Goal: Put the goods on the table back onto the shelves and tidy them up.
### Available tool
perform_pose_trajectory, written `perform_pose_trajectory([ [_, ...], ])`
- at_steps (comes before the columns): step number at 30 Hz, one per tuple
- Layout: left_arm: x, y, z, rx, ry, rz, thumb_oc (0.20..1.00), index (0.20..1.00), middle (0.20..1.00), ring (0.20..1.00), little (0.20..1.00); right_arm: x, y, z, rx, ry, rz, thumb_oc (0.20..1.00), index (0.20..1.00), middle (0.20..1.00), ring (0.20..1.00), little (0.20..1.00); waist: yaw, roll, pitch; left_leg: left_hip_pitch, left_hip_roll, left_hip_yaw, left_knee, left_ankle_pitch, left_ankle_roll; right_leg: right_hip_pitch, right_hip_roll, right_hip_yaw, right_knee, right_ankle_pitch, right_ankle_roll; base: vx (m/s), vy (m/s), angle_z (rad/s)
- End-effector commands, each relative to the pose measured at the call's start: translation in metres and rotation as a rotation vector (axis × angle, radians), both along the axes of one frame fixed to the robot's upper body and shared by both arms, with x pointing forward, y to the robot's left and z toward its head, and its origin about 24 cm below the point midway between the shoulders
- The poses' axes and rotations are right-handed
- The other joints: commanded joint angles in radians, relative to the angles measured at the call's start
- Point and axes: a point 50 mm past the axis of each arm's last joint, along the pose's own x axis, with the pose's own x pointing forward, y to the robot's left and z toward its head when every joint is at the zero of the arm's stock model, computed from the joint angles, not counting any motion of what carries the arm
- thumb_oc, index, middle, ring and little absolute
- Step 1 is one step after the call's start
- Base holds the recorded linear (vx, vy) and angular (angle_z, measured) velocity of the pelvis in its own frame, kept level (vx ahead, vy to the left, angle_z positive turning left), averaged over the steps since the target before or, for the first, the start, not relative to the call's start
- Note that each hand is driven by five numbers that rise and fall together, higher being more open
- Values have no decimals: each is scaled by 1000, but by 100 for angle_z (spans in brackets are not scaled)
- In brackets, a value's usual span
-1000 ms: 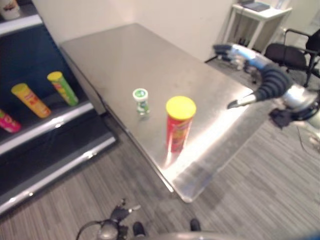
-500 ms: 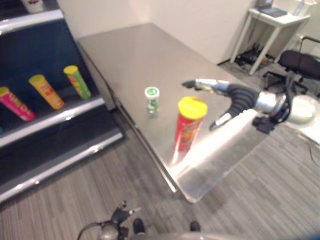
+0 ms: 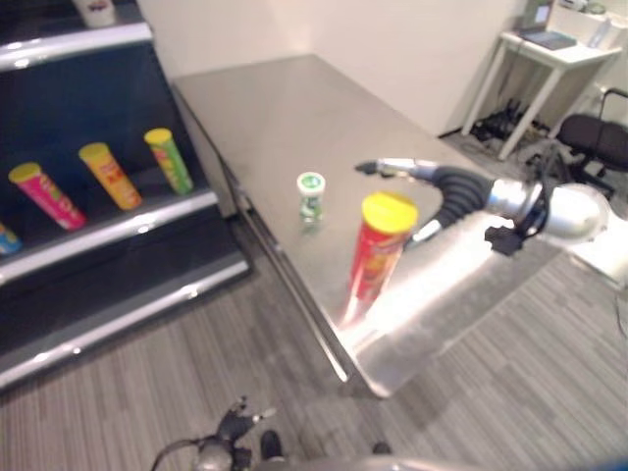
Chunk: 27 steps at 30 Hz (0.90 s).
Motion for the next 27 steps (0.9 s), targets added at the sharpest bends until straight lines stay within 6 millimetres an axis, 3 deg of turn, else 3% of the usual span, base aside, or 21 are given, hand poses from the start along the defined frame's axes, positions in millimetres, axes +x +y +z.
perform_pose_trajectory([
  [1, 22, 17, 10, 54, -63, -2, 1000, 1000, 1000, 1000, 1000, 2, 5, 36, 62, -144, 15, 1000, 1000, 1000, 1000, 1000, 41, -35, 5, 88, -26, 19, 43, -160, -51, -21, -23, -24, 28, -41, 69, 0, 0, 0],
  [9, 27, 14, 11, 47, -77, -11, 1000, 1000, 1000, 1000, 1000, 13, 7, 12, -60, -64, -12, 1000, 1000, 1000, 1000, 1000, 49, -36, 8, 86, -26, 12, 42, -159, -53, -18, -28, -31, 29, -45, 69, -1, 0, 1],
  [18, 26, 12, 10, 47, -71, -14, 1000, 1000, 1000, 1000, 1000, 25, 2, -7, -81, -33, -75, 1000, 1000, 1000, 1000, 1000, 57, -36, 15, 83, -26, 3, 39, -157, -53, -18, -30, -34, 30, -49, 69, 3, -1, 3],
  [27, 25, 13, 10, 51, -70, -12, 1000, 1000, 1000, 1000, 1000, 29, -1, -12, -95, -37, -106, 1000, 1000, 1000, 1000, 1000, 62, -36, 22, 77, -28, -10, 37, -153, -53, -22, -34, -32, 33, -52, 69, 6, -3, 4],
])
